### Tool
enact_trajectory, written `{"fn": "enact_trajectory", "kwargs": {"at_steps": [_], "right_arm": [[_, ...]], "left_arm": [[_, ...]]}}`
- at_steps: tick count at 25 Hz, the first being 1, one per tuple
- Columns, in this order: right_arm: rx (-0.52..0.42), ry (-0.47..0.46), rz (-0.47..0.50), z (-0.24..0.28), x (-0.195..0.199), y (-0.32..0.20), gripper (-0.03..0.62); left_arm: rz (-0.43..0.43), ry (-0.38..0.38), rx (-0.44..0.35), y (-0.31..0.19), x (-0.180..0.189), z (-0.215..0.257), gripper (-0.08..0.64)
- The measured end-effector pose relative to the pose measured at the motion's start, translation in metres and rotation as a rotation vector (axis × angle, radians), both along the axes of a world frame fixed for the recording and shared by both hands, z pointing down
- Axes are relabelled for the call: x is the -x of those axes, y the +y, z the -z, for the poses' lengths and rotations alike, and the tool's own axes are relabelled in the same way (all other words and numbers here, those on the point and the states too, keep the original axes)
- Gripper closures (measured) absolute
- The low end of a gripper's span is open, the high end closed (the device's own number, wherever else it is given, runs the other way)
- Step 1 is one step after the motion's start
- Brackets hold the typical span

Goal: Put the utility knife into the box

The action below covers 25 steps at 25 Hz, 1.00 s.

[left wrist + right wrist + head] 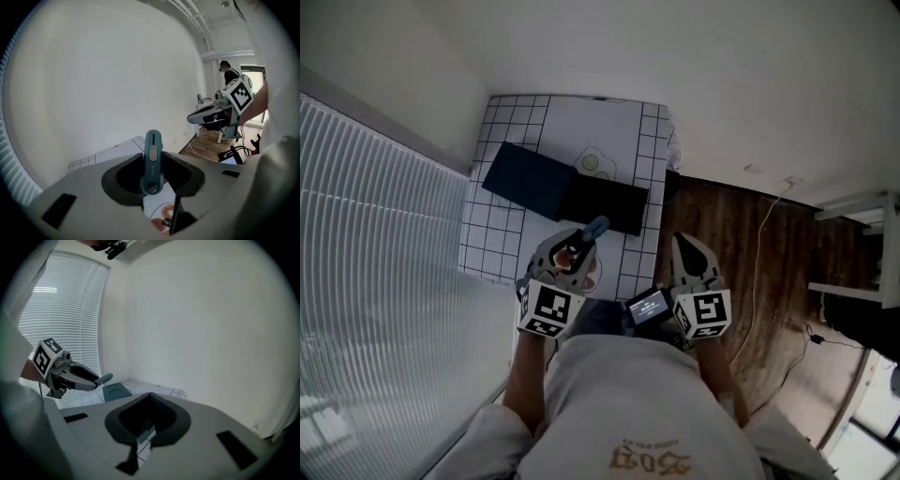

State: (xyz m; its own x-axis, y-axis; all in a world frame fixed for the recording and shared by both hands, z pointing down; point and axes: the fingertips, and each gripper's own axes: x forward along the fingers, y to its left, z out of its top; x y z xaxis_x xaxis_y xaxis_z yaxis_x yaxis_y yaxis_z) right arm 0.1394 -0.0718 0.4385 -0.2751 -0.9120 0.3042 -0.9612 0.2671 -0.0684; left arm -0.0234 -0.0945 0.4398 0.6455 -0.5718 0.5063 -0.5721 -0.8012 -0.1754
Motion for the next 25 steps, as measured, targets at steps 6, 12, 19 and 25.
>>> {"fn": "enact_trajectory", "kwargs": {"at_steps": [6,12,19,25], "right_arm": [[0.032,0.01,-0.017,-0.01,-0.001,-0.022,0.584],[0.065,0.002,-0.027,-0.022,0.001,-0.042,0.584],[0.127,-0.002,-0.049,-0.043,0.001,-0.05,0.584],[0.159,0.0,-0.065,-0.054,-0.002,-0.054,0.584]], "left_arm": [[-0.038,-0.012,0.037,-0.026,-0.005,-0.017,0.423],[-0.081,-0.016,0.065,-0.05,-0.013,-0.027,0.423],[-0.124,-0.029,0.112,-0.067,-0.021,-0.048,0.423],[-0.17,-0.074,0.146,-0.074,-0.028,-0.074,0.423]]}}
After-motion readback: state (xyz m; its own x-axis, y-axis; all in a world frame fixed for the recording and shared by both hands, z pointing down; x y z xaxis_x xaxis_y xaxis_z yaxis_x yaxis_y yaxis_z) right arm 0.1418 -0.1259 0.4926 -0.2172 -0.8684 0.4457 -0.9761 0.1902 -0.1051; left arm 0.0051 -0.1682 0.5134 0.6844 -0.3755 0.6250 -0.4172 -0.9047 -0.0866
